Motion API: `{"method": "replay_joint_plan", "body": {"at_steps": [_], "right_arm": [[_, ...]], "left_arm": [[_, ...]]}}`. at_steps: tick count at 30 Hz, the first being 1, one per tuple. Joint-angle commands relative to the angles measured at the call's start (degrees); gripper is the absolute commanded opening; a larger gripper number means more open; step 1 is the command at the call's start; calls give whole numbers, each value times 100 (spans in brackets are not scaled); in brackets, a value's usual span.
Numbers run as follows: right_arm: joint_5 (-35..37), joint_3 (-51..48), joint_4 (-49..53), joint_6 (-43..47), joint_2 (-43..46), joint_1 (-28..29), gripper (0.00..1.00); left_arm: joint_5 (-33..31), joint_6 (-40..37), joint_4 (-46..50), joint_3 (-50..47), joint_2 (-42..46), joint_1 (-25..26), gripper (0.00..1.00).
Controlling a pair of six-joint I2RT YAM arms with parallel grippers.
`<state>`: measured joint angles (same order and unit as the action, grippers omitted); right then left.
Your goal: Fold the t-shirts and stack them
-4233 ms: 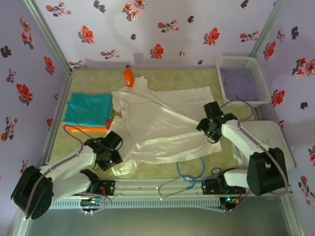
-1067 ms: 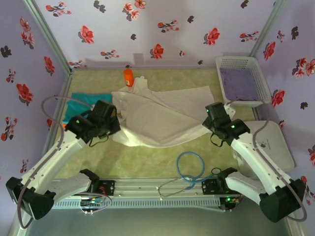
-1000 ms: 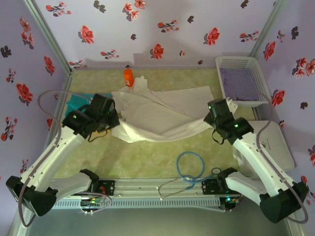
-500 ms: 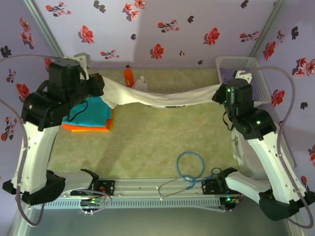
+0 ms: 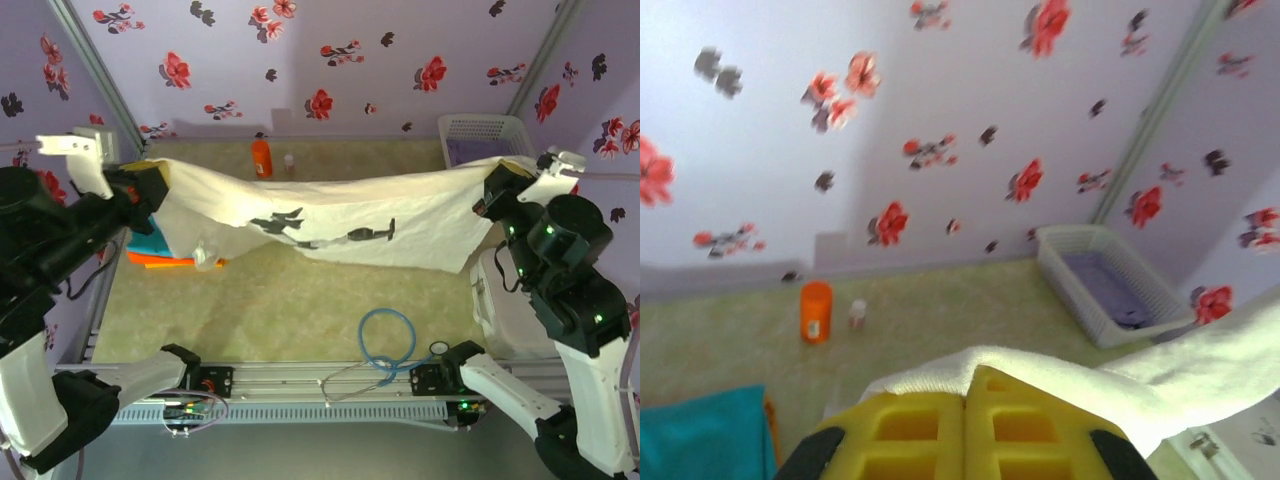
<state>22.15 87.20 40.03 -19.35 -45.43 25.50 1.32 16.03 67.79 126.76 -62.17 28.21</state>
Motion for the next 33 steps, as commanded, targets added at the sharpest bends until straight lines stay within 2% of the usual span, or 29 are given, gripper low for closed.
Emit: {"method": "replay_joint_plan", "body": {"at_steps": [1,9,13,19,22,24,27,29,31,33], "right_arm": [[-260,196,-266,300,282,-27,0],[-111,369,-548,464,779,-27,0],[74,526,-271,380,595,-27,0],[462,489,574,61,-227,-27,0],[880,-23,556,-54,-524,-27,0],[1006,-378,411,-101,-664,-71,0],[734,-708,271,-275,-986,-375,0],[201,-989,37,-438,-1238,-817,0],[-344,-1373,-440,-623,-1483,-1224,0],[-600,-1645,-995,-672,-1756,-1510,0]], "left_arm": [[441,-337,-181,483,91,-25,0],[886,-329,-820,826,67,-25,0],[642,-388,-866,701,-34,-26,0],[-483,-745,-1266,-560,42,-26,0],[-937,-926,-1771,-1487,57,-81,0],[-949,-862,-2107,-2045,-11,-326,0],[-480,-551,-2479,-2667,-284,-804,0],[-225,-337,-2938,-3197,-414,-1051,0],[-66,-92,-3421,-3654,-628,-1202,0],[42,88,-3807,-3923,-951,-1308,0]]}}
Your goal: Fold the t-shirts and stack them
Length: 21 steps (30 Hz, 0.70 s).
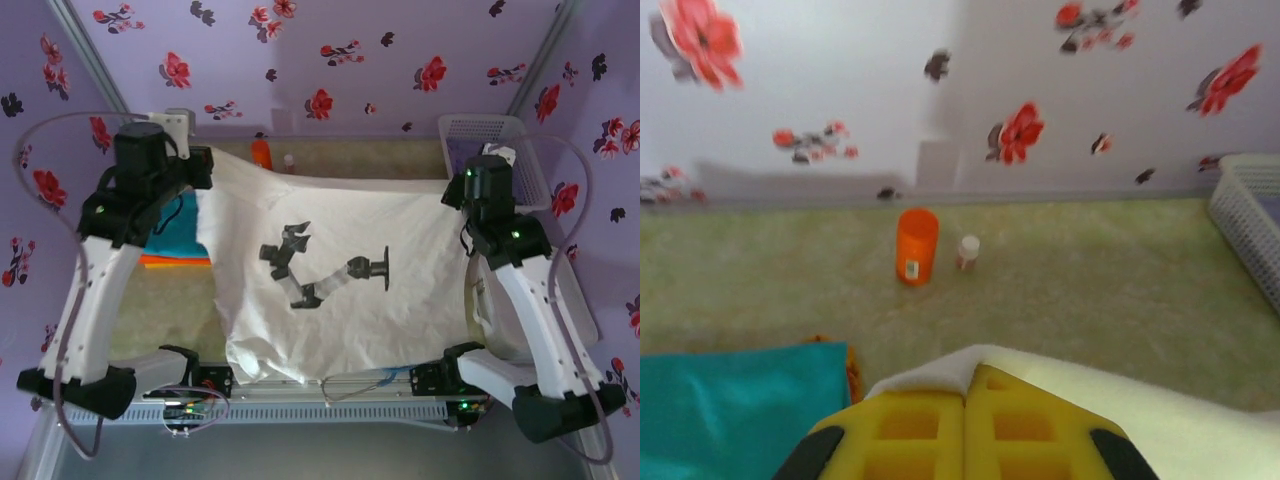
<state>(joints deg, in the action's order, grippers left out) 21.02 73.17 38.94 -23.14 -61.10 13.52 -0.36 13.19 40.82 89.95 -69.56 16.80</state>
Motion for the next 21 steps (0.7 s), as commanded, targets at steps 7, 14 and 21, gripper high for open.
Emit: {"method": "replay_joint_plan", "body": {"at_steps": [7,14,21], "right_arm": [[-1675,-214,-1769,-422,-1831,-890,0],[-2341,119,-1614,-439,-2821,-1208,0],[-2499,113,-1067,-475,-2996,-1385,0]], "left_arm": [[633,813,-1824,-495,-1495,-299,0],[903,1070,-1939,-499,-2045,-513,0],[1358,1423,-1689,-876,-1984,-759,0]]}}
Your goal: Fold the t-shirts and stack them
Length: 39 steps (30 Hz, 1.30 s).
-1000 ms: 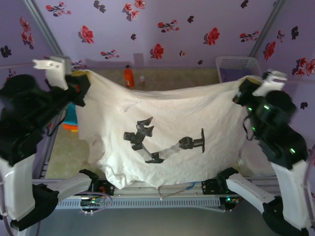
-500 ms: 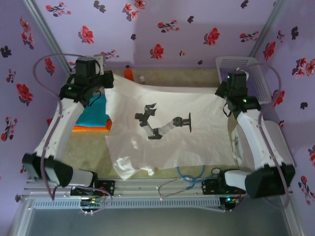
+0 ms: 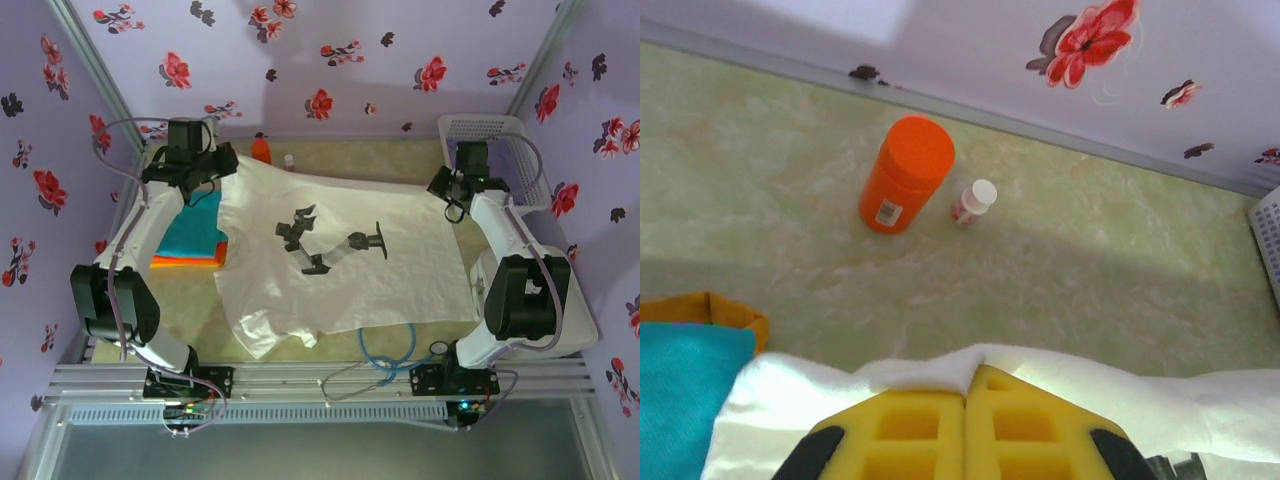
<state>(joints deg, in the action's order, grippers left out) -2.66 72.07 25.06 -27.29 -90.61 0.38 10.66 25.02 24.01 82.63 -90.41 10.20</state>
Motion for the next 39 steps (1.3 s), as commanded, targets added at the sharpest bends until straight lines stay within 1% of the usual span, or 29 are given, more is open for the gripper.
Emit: {"method": "replay_joint_plan", "body": {"at_steps": [1,8,14,17,24,35,39], "right_arm": [[-121,236,456,-44,-62,-73,0],[-261,-131,654,26,58,-72,0],[-254,-417,549,17,8,-73,0],[-130,-524,492,17,-43,-73,0],[-127,-707,408,-18,-196,-73,0],[-165,-916,359,-48,-396,-73,0],[-170,-887,488,-55,-393,-73,1]], "left_arm": [[268,270,60,-218,167,-97,0],[516,742,429,-878,597,-99,0],[516,1026,274,-1679,893,-94,0],[516,1163,136,-1977,938,-89,0],[516,1446,6,-2350,1033,-73,0],[517,1631,34,-2731,1008,-14,0],[517,1612,193,-2843,1016,2,0]]}}
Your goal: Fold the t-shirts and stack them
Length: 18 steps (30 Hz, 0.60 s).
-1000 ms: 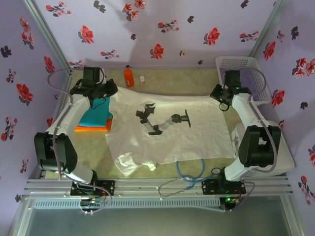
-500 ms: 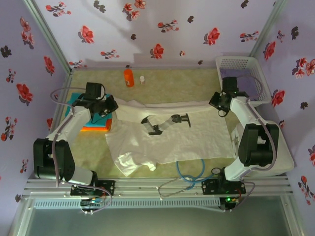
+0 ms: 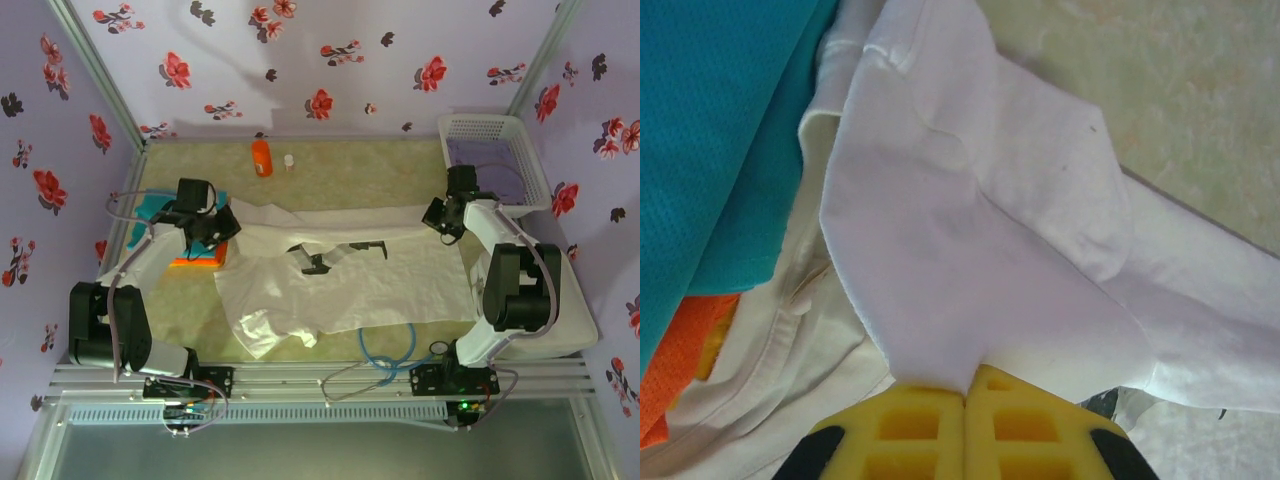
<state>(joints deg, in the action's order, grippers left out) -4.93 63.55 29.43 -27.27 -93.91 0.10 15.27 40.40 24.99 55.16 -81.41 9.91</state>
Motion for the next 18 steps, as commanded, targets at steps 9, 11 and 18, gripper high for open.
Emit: {"method": "replay_joint_plan", "body": {"at_steps": [9,11,18], "right_arm": [[114,302,458,-81,370,-45,43],[139,397,502,-83,437,-45,48],[-116,637,466,-129,58,-38,54]], "left_arm": [[-393,-409,1035,369,231,-8,50],[-386,-444,1110,568,224,-12,50],[-263,-568,1271,894,68,66,50]]}}
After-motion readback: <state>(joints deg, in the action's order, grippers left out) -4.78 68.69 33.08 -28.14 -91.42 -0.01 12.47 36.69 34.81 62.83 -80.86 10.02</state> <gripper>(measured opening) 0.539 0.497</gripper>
